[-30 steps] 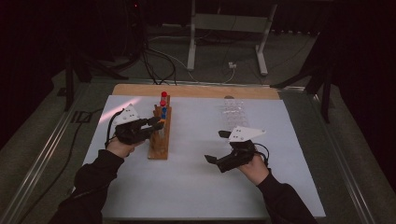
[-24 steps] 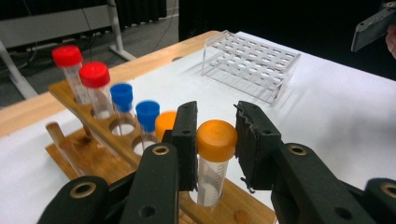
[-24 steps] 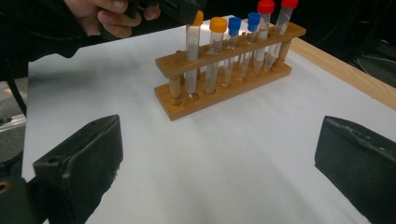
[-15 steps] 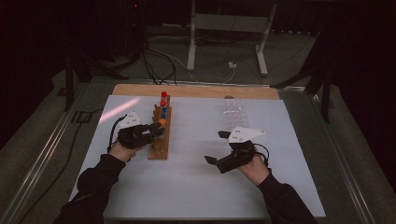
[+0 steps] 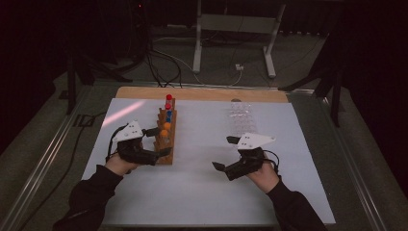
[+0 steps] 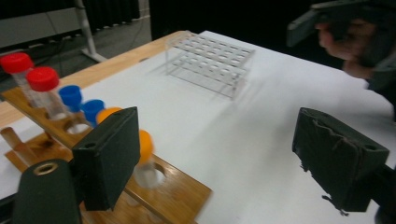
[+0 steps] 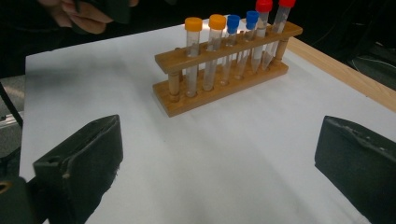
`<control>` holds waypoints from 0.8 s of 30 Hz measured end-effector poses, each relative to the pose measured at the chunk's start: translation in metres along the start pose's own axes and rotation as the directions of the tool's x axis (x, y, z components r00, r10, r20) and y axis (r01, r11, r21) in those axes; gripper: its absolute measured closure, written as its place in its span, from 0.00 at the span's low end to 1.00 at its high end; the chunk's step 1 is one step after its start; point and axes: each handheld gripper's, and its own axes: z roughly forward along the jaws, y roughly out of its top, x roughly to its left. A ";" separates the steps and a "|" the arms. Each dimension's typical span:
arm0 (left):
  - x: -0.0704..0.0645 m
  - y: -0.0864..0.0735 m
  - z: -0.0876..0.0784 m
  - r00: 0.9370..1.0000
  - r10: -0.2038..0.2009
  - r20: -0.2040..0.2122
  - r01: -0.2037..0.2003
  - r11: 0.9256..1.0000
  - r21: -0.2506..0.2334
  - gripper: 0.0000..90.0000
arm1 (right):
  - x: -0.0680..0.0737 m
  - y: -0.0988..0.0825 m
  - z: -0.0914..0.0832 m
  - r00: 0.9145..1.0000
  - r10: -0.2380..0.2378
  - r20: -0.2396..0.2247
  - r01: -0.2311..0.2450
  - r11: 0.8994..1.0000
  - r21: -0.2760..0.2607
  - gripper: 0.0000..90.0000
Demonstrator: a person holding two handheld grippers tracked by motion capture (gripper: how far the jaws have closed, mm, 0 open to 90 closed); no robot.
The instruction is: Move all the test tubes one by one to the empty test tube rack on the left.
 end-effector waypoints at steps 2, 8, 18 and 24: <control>-0.004 -0.004 -0.004 1.000 -0.002 0.030 0.002 1.000 0.012 0.05 | 0.000 -0.002 -0.001 1.000 0.001 0.002 -0.001 1.000 0.002 0.01; -0.015 -0.020 -0.017 0.999 -0.013 0.051 0.012 1.000 0.020 0.02 | 0.001 -0.009 -0.003 1.000 -0.005 0.015 0.005 1.000 0.013 0.01; -0.025 -0.053 -0.029 0.996 -0.049 0.072 0.044 0.997 0.060 0.02 | 0.003 -0.023 -0.010 1.000 -0.002 0.021 0.001 1.000 0.017 0.01; -0.026 -0.070 -0.033 0.996 -0.077 0.048 0.073 0.994 0.079 0.02 | 0.001 -0.034 -0.014 1.000 0.013 0.025 -0.013 1.000 0.018 0.01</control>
